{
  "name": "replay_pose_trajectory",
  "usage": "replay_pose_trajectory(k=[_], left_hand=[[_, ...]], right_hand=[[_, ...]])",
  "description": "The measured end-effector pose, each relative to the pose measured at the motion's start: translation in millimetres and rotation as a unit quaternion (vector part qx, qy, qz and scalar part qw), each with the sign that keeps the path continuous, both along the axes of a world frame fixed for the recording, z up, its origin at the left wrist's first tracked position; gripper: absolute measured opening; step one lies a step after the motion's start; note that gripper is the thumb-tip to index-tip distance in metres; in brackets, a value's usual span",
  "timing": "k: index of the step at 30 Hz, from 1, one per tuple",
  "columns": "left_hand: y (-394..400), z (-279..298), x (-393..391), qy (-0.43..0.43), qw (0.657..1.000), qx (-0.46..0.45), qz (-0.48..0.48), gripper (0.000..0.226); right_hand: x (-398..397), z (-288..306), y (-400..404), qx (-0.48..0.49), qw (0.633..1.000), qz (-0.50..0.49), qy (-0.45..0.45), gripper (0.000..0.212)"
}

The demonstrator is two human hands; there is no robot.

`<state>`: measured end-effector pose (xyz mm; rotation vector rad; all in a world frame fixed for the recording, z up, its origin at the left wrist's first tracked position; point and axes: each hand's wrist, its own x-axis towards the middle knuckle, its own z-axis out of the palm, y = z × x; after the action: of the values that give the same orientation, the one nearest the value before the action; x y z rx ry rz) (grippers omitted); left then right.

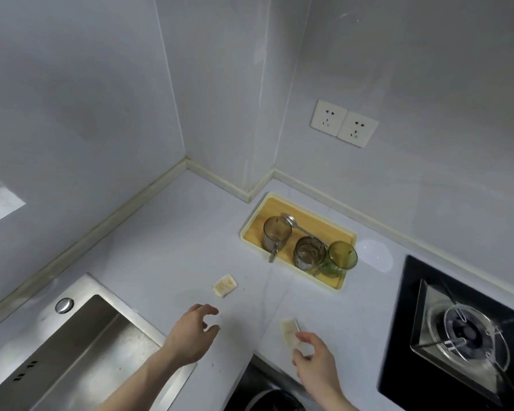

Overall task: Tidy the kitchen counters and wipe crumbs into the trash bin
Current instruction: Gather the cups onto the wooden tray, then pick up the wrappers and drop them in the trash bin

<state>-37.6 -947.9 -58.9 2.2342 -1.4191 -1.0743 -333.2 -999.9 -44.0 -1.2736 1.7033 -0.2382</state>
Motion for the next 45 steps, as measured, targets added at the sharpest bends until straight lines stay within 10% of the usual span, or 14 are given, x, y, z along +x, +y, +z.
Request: replay_pose_trajectory(k=[15, 45], left_hand=[[35.3, 28.8, -85.3, -0.012, 0.996, -0.006, -0.086, 0.040], [206.0, 95.0, -236.0, -0.046, 0.992, -0.082, 0.083, 0.039]], right_hand=[[-50.5, 34.4, 38.2, 0.004, 0.995, -0.017, -0.101, 0.034], [-191.3, 67.7, 107.8, -0.033, 0.977, 0.174, -0.120, 0.033]])
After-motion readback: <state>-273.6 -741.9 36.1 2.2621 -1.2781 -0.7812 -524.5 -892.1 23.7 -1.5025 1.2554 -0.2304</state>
